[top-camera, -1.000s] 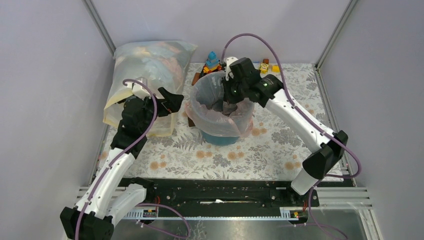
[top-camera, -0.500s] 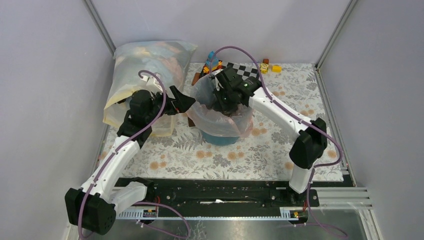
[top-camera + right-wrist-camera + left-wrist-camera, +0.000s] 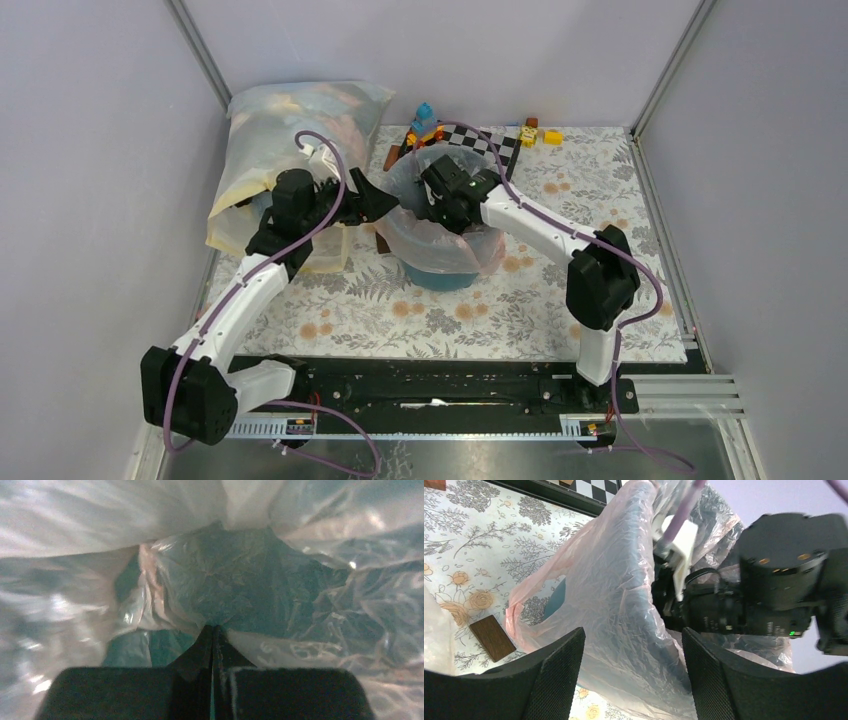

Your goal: Put the trash bags into the trash bin

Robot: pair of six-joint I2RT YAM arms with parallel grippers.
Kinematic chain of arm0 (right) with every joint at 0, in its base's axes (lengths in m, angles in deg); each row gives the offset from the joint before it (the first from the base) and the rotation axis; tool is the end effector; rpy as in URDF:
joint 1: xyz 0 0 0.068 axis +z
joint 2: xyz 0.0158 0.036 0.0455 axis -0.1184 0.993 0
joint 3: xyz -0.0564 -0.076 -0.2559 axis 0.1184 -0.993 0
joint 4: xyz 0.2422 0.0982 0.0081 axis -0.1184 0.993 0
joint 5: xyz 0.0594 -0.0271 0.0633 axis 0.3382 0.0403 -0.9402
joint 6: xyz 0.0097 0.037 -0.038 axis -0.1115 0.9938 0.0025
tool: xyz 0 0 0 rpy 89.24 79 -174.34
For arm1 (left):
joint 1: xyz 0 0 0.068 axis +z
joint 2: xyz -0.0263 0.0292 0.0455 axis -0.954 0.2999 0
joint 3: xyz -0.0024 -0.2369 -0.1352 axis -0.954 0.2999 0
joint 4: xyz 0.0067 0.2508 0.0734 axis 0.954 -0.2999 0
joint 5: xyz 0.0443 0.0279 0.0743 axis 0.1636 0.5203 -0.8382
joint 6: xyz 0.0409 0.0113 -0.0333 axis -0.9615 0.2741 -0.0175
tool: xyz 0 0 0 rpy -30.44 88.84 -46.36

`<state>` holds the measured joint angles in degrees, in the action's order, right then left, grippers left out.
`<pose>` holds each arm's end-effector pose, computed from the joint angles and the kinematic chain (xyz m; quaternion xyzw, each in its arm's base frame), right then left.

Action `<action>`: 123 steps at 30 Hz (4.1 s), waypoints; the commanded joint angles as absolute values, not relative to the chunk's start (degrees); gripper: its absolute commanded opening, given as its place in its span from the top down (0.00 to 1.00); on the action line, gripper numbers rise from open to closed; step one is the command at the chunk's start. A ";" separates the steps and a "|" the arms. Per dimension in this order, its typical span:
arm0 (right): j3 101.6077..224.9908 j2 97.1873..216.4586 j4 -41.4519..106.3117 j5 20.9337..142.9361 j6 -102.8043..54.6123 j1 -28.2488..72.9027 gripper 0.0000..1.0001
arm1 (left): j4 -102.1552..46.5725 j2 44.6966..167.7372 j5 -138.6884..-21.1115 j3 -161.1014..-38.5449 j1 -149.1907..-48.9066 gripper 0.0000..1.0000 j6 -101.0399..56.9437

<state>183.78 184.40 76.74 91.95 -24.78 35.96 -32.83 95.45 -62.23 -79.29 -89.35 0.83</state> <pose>0.3061 0.2811 0.2767 -0.2961 0.9129 0.0979 0.2633 0.2454 -0.0903 0.3263 0.0142 0.7895 -0.4154 0.4516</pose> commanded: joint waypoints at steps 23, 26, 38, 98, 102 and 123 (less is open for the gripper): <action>173.69 190.26 67.75 89.81 -23.62 36.54 1.00 | -30.18 97.55 -59.12 -84.28 -90.63 0.17 1.10; 173.14 191.13 67.02 89.66 -23.63 36.53 1.00 | -31.53 97.68 -59.45 -85.23 -90.60 0.17 1.23; 171.81 193.63 65.27 88.14 -23.71 36.53 1.00 | -42.44 97.56 -64.52 -94.01 -90.64 0.01 -1.56; 191.45 163.10 77.27 115.35 -25.59 35.89 0.23 | -59.21 104.82 -73.11 -110.91 -93.56 0.18 -10.67; 189.32 161.36 77.30 114.90 -24.23 32.81 0.18 | -59.34 101.32 -75.79 -109.13 -93.56 0.03 -10.62; 183.48 165.70 74.94 100.63 -21.61 22.30 0.60 | -49.20 83.96 -84.41 -87.05 -93.56 0.01 -7.83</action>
<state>183.74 164.97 76.39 102.74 -22.09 22.85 -53.10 85.86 -83.30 -87.47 -93.35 -8.09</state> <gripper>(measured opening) 0.440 0.987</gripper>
